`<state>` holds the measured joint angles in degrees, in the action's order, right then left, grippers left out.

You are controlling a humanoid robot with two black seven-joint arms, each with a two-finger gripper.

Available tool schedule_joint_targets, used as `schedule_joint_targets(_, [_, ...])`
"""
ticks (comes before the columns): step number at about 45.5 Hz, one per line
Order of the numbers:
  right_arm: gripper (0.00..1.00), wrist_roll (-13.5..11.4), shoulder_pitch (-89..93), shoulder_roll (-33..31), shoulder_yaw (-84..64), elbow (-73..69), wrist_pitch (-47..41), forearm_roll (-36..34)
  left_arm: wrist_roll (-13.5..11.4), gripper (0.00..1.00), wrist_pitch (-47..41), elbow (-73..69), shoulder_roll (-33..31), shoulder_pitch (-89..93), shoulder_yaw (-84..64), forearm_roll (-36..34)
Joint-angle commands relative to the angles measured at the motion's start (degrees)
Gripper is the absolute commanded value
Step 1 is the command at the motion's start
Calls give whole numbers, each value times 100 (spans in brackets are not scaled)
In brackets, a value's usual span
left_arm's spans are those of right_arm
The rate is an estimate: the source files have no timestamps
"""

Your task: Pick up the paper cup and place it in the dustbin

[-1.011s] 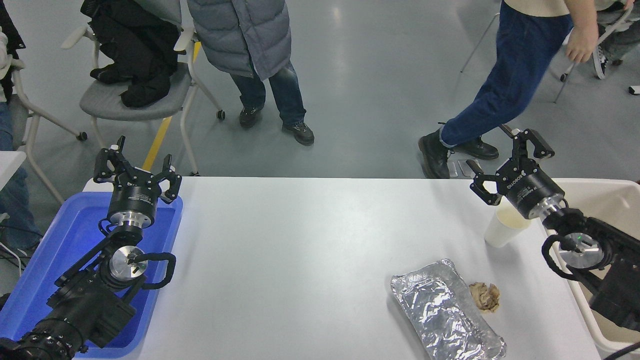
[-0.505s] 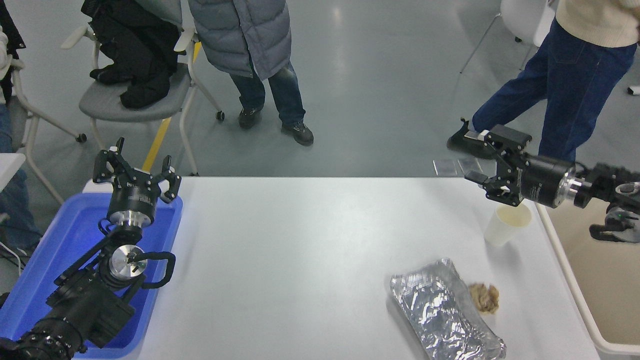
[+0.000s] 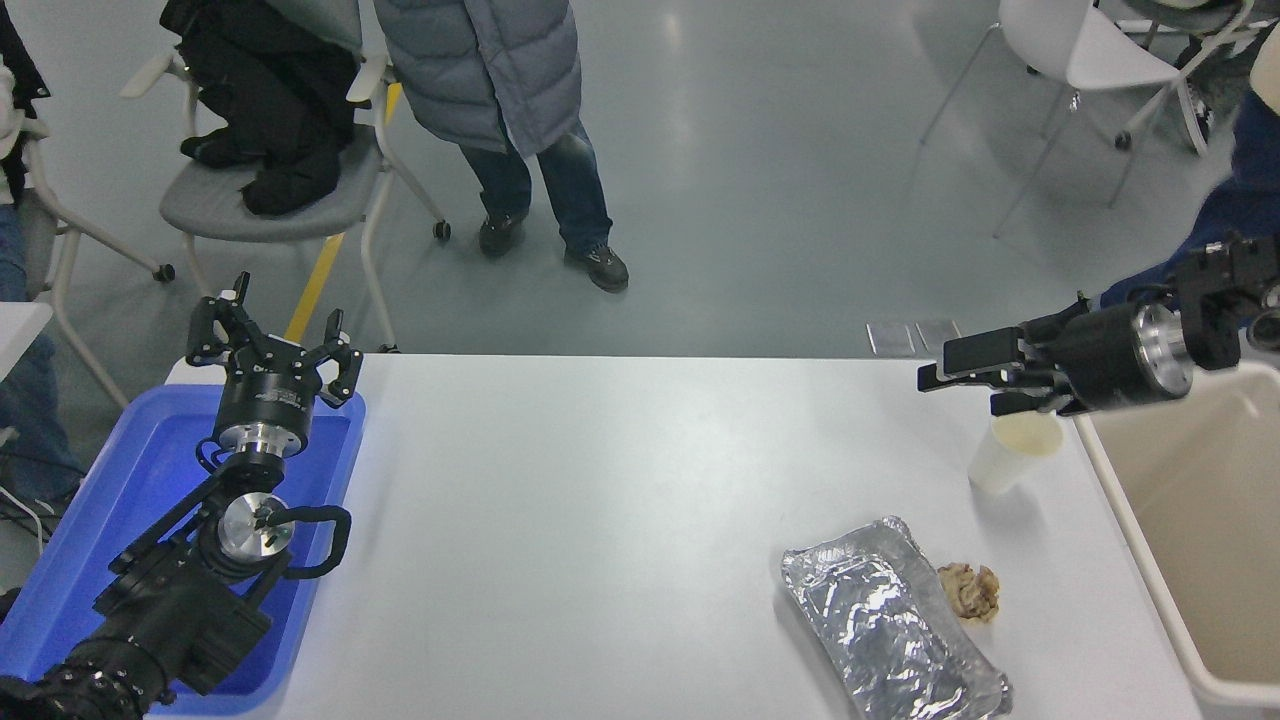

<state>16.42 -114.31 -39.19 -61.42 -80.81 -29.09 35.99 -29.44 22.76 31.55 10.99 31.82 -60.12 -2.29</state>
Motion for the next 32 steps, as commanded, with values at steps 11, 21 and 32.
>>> schedule_joint_targets(11, [100,-8,-2965,587,-1461,-997,-1591,-56,0,99,0,0,-1,0,0,0])
schedule_joint_targets(21, [100,-16,-3625,912,-1496,-1411,-1591,-847,0,99,0,0,-1,0,0,0])
schedule_joint_targets(32, [100,-16,-3651,1071,-1742,-1560,-1591,-1418,0,99,-9,0,-1,0,0,0])
